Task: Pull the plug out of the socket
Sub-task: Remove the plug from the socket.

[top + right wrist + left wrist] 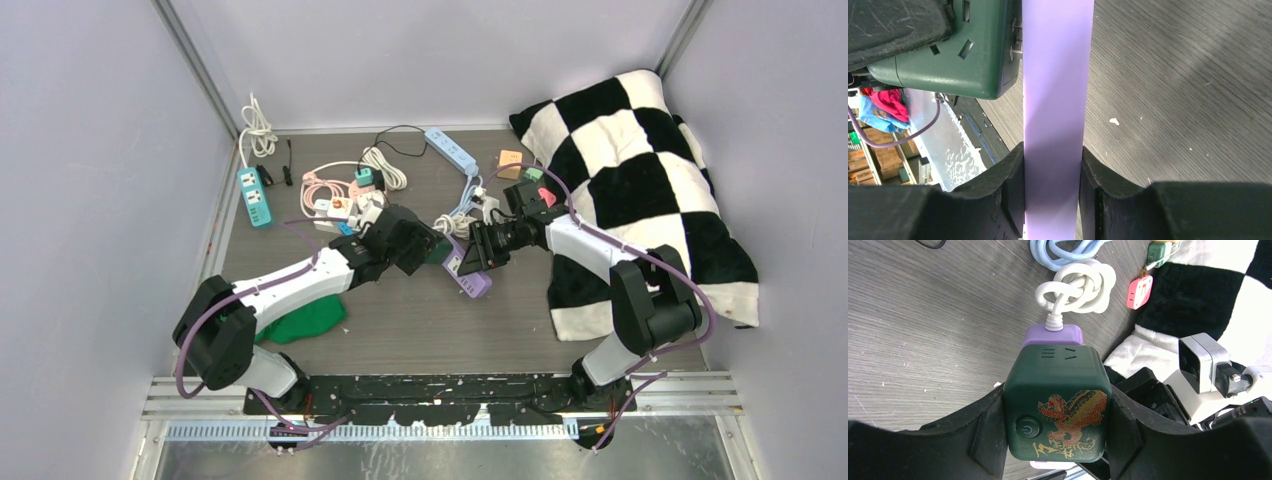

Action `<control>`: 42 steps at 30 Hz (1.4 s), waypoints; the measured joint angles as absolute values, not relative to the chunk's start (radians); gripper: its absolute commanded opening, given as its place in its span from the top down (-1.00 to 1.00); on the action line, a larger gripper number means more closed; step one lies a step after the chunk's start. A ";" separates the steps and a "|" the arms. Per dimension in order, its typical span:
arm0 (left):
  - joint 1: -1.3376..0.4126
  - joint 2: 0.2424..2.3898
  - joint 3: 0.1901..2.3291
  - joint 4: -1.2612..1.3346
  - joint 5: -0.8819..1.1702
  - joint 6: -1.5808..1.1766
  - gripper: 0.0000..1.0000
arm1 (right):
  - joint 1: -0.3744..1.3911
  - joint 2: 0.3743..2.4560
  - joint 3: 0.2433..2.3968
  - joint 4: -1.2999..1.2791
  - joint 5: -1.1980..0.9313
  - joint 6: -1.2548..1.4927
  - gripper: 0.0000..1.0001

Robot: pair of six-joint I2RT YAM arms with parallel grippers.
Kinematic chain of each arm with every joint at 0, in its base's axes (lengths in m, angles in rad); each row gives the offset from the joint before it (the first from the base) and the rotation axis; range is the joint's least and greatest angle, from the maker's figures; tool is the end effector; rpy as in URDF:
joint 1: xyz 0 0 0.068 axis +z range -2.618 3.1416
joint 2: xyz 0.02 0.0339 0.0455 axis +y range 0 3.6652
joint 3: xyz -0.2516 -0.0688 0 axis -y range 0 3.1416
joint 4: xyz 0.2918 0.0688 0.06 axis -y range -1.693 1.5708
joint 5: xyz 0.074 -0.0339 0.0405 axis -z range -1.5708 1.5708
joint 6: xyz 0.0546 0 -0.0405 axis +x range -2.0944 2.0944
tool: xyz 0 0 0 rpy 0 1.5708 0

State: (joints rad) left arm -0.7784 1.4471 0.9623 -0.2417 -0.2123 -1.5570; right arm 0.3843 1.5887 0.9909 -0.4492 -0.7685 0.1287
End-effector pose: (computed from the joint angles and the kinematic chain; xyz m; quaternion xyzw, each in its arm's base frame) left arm 0.2718 -0.2518 0.1957 -0.3844 0.8227 -0.3368 0.2487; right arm 0.3159 0.1687 0.1524 -0.2104 0.8758 0.4111 0.1403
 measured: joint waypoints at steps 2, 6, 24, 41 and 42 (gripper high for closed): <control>-0.778 1.447 0.964 -0.242 -0.210 -1.558 0.99 | 0.384 1.589 0.991 -0.449 -0.768 0.127 0.98; -0.793 1.480 1.052 -0.355 -0.237 -1.549 0.99 | 0.395 1.589 0.991 -0.449 -0.769 0.126 0.98; -0.778 1.472 0.981 -0.276 -0.198 -1.575 0.99 | 0.401 1.589 0.995 -0.479 -0.735 0.102 0.98; -0.796 1.569 1.164 -0.435 -0.208 -1.512 0.99 | 0.387 1.589 1.009 -0.494 -0.720 0.096 0.98; -0.797 1.571 1.164 -0.435 -0.208 -1.512 0.99 | 0.387 1.589 1.009 -0.498 -0.717 0.095 0.98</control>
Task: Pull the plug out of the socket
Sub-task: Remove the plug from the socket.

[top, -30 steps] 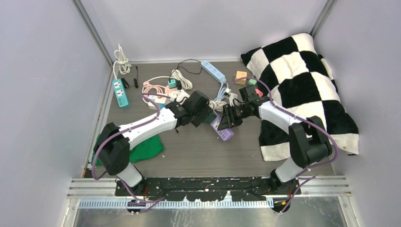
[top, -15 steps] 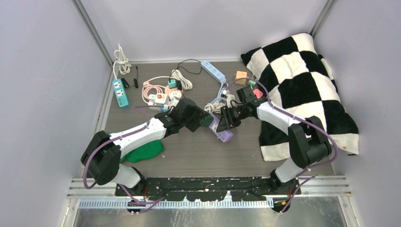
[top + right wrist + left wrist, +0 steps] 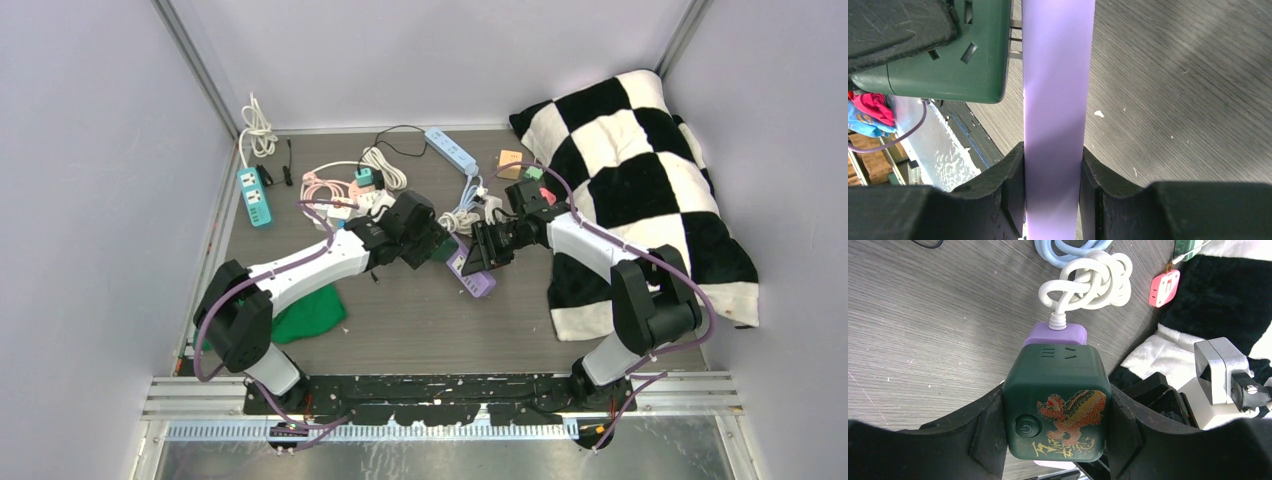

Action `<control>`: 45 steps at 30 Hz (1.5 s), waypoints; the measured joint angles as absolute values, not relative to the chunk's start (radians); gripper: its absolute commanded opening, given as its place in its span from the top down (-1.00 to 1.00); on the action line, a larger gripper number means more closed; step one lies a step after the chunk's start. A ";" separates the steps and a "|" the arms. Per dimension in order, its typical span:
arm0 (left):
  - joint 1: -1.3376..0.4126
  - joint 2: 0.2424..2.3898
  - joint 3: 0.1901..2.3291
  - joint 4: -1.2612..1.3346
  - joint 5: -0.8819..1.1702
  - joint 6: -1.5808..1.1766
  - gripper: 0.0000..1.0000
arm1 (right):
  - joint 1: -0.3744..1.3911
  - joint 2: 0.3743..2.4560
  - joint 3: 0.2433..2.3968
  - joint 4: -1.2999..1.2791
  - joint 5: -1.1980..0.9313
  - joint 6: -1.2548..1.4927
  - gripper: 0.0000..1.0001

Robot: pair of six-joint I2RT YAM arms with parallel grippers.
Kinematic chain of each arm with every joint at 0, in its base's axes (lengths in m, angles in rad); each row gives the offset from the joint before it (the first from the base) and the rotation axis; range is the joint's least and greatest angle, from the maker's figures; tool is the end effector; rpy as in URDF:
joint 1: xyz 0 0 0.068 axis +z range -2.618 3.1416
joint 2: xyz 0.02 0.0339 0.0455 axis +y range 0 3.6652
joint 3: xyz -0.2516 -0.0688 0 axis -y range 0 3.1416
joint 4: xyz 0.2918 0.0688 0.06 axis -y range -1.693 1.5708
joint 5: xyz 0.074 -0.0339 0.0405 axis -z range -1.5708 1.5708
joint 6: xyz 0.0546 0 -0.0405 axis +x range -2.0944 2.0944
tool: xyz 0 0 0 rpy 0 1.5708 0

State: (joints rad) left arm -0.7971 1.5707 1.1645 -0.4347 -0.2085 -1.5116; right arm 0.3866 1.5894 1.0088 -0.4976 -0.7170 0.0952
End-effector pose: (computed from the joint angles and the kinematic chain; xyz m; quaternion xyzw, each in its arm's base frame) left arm 0.2853 -0.2759 0.2100 -0.3597 0.8574 -0.2853 0.2325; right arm 0.3162 0.1675 0.1537 -0.2165 0.8861 0.3849 0.1405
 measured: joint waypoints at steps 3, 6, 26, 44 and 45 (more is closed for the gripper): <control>-0.795 1.564 1.145 -0.413 -0.206 -1.512 0.99 | 0.387 1.591 1.009 -0.503 -0.715 0.093 0.98; -0.775 1.523 1.048 -0.312 -0.174 -1.540 0.99 | 0.389 1.591 1.009 -0.506 -0.713 0.083 0.97; -0.808 1.601 1.207 -0.510 -0.218 -1.567 0.99 | 0.389 1.593 1.011 -0.515 -0.700 0.078 0.98; -0.761 1.508 1.054 -0.378 -0.150 -1.609 0.97 | 0.404 1.600 1.012 -0.501 -0.712 0.073 0.98; -0.771 1.526 1.098 -0.424 -0.170 -1.596 0.97 | 0.402 1.600 1.012 -0.498 -0.715 0.073 0.98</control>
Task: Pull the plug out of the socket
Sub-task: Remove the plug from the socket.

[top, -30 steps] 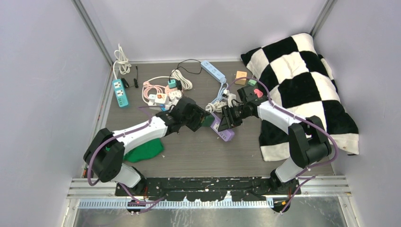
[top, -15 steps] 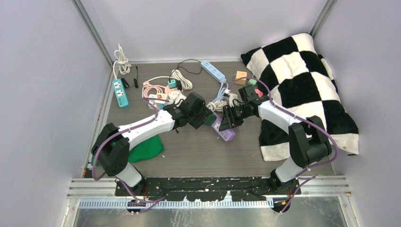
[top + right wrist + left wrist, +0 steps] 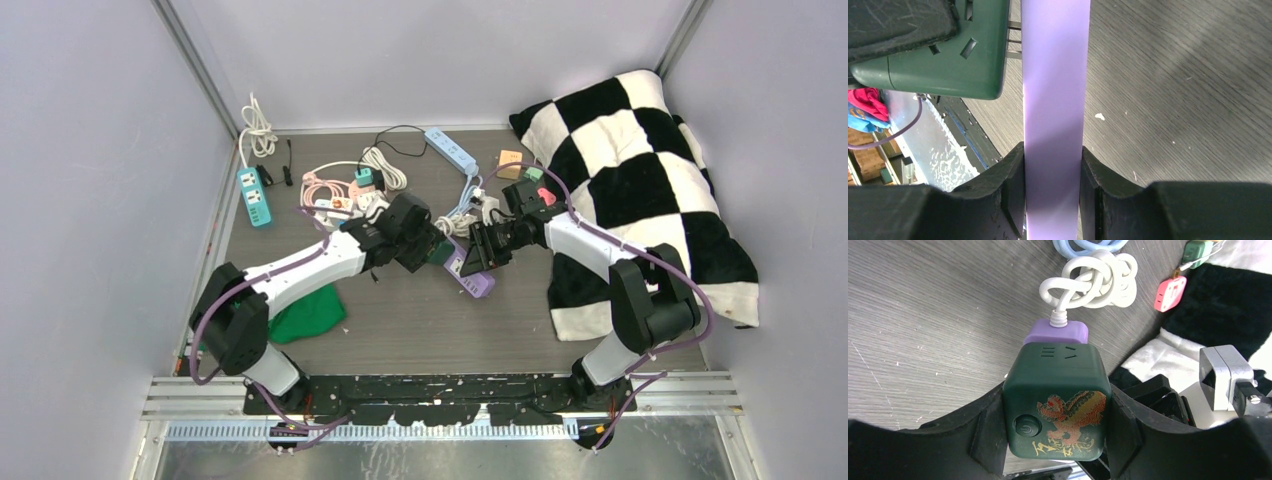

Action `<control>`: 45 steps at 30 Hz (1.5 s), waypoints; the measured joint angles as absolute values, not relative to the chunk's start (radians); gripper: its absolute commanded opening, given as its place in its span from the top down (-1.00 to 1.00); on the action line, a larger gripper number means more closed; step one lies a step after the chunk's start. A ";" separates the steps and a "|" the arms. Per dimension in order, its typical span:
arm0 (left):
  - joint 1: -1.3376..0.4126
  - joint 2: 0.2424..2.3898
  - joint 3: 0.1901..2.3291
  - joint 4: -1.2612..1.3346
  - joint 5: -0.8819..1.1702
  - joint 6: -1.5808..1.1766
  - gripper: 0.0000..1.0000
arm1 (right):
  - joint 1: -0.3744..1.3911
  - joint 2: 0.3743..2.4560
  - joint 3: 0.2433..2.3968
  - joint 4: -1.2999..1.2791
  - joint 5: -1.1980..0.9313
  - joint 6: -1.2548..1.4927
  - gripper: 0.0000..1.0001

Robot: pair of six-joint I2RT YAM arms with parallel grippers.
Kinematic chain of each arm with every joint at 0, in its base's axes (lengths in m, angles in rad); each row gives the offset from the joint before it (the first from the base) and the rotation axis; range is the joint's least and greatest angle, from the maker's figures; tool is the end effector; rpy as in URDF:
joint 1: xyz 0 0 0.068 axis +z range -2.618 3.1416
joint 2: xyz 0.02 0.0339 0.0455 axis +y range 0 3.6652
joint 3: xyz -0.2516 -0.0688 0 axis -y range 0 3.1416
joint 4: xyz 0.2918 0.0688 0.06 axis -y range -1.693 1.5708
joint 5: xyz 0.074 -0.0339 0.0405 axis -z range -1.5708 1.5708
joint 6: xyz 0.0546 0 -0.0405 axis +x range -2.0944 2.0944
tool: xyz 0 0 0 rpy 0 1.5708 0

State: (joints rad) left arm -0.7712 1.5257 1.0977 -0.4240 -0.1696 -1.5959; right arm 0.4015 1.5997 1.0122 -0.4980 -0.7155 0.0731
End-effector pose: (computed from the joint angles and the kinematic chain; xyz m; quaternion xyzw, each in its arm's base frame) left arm 0.2812 -0.2605 0.2021 -0.4011 0.8426 -0.2946 0.2058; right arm 0.3147 0.1725 0.1513 -0.2316 0.8833 0.3833 0.1388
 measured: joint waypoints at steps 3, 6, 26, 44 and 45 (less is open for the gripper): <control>-0.794 1.577 1.193 -0.517 -0.210 -1.569 0.97 | 0.395 1.600 1.013 -0.502 -0.715 0.073 0.98; -0.799 1.592 1.209 -0.532 -0.213 -1.565 0.99 | 0.391 1.600 1.013 -0.508 -0.714 0.073 0.98; -0.760 1.509 1.099 -0.470 -0.157 -1.623 0.97 | 0.406 1.600 1.013 -0.501 -0.693 0.028 0.98; -0.682 1.402 0.849 -0.255 -0.133 -1.560 0.99 | 0.406 1.600 1.013 -0.506 -0.693 0.022 0.98; -0.675 1.386 0.836 -0.242 -0.134 -1.542 0.99 | 0.406 1.600 1.013 -0.507 -0.693 0.019 0.98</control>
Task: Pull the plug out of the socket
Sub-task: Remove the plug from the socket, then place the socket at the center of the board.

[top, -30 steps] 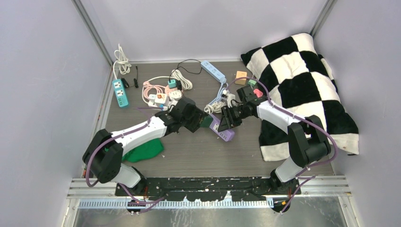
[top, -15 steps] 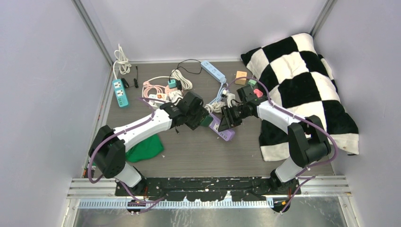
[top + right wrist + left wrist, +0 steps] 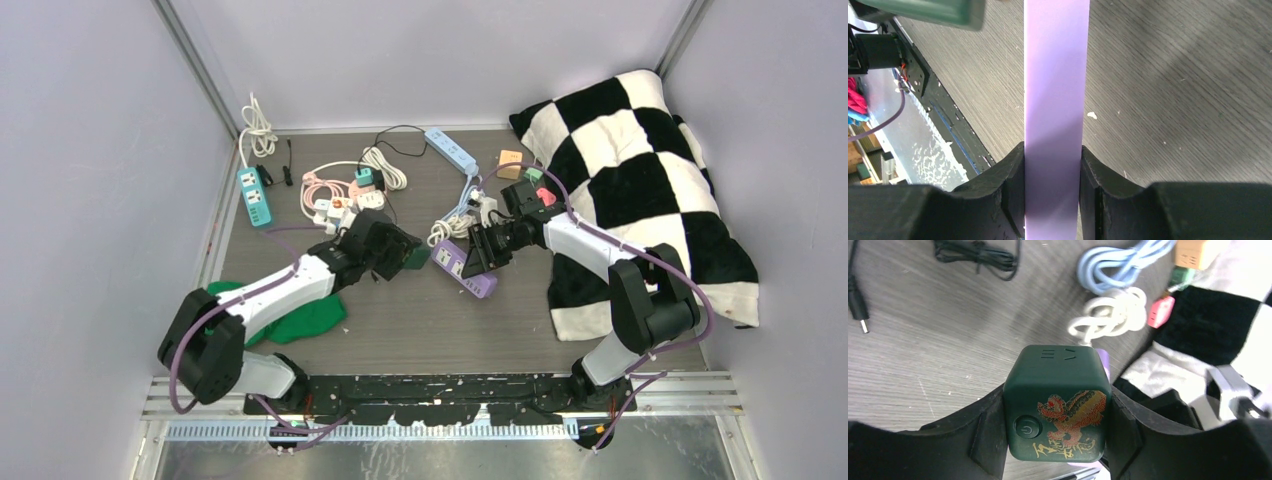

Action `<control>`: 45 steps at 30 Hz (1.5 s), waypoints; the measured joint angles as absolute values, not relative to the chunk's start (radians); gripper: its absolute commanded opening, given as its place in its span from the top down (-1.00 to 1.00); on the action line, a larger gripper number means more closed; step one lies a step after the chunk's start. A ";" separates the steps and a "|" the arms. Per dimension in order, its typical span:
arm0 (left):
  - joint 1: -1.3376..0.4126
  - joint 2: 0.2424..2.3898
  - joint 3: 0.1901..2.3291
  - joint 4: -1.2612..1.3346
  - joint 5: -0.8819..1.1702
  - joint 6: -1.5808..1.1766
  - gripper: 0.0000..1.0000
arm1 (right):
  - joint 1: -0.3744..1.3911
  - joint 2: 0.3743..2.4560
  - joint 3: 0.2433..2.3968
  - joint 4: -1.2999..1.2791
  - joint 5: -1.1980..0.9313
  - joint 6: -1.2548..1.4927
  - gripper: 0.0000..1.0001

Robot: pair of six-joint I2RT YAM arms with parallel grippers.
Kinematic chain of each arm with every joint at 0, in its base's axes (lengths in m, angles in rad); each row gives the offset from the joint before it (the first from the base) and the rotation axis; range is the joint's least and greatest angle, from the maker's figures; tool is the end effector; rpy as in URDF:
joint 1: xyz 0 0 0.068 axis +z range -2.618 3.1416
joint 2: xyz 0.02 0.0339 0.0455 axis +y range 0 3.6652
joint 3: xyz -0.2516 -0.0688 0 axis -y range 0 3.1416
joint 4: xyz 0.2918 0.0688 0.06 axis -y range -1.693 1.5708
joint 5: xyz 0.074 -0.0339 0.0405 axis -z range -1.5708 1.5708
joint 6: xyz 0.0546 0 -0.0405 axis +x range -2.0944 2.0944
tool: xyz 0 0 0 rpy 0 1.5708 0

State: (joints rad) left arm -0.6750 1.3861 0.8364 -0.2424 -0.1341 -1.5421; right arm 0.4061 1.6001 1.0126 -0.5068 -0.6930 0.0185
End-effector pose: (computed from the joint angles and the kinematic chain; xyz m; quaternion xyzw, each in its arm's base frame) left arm 0.2731 -0.2092 0.1683 -0.4109 0.8270 -0.3113 0.2244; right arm 0.3139 0.1730 0.1501 -0.2547 0.8815 0.3694 0.1475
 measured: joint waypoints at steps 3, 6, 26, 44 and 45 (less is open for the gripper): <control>-0.663 1.317 0.824 -0.201 -0.134 -1.470 0.99 | 0.406 1.600 1.013 -0.509 -0.696 -0.001 0.98; -0.648 1.232 0.805 -0.112 -0.129 -1.382 0.99 | 0.404 1.600 1.013 -0.525 -0.710 -0.036 0.98; -0.587 1.081 0.616 0.244 0.111 -1.110 0.99 | 0.404 1.768 1.036 -0.556 -0.785 -0.115 0.35; -0.587 1.031 0.557 0.233 0.132 -1.102 0.99 | 0.250 1.807 1.126 -0.681 -0.772 -0.228 0.97; -0.587 1.023 0.557 0.225 0.132 -1.094 0.99 | 0.234 1.806 1.126 -0.693 -0.775 -0.242 0.98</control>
State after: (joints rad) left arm -0.5869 1.0233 0.5568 0.2253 0.1318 -1.0939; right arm 0.2344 1.8061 1.1259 -0.6930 -0.7753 -0.2424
